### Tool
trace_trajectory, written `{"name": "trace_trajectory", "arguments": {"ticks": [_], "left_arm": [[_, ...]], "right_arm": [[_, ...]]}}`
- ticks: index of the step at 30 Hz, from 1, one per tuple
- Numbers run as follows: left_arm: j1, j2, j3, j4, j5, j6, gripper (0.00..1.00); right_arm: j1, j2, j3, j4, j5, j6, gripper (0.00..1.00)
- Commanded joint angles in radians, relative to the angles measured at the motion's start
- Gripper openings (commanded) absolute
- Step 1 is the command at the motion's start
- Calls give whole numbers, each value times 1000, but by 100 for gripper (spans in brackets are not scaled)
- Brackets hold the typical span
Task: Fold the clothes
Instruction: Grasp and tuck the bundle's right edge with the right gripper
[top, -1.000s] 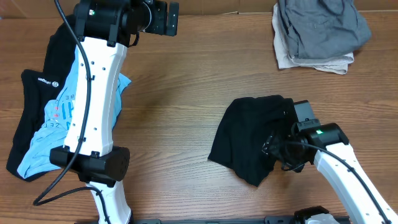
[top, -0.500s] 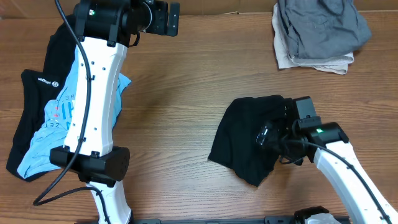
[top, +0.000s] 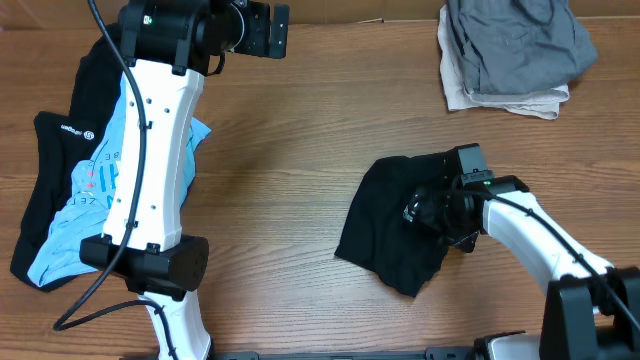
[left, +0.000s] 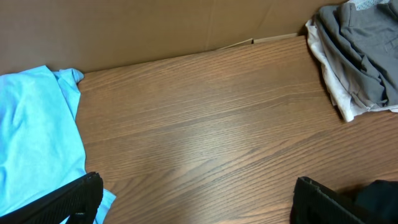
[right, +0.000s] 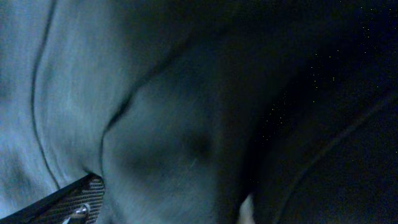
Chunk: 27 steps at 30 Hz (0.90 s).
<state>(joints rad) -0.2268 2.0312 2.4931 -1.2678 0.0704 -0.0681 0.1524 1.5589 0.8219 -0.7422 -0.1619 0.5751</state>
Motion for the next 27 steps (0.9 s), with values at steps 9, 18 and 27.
{"name": "trace_trajectory", "arguments": {"ticks": [9, 18, 27], "left_arm": [[4, 11, -5, -2, 8, 20, 100], [4, 11, -5, -3, 8, 19, 100], [4, 11, -5, -3, 7, 20, 100]], "right_arm": [[-72, 107, -35, 138, -98, -79, 87], [-72, 147, -81, 164, -209, -78, 43], [-100, 146, -68, 272, -320, -113, 4]]}}
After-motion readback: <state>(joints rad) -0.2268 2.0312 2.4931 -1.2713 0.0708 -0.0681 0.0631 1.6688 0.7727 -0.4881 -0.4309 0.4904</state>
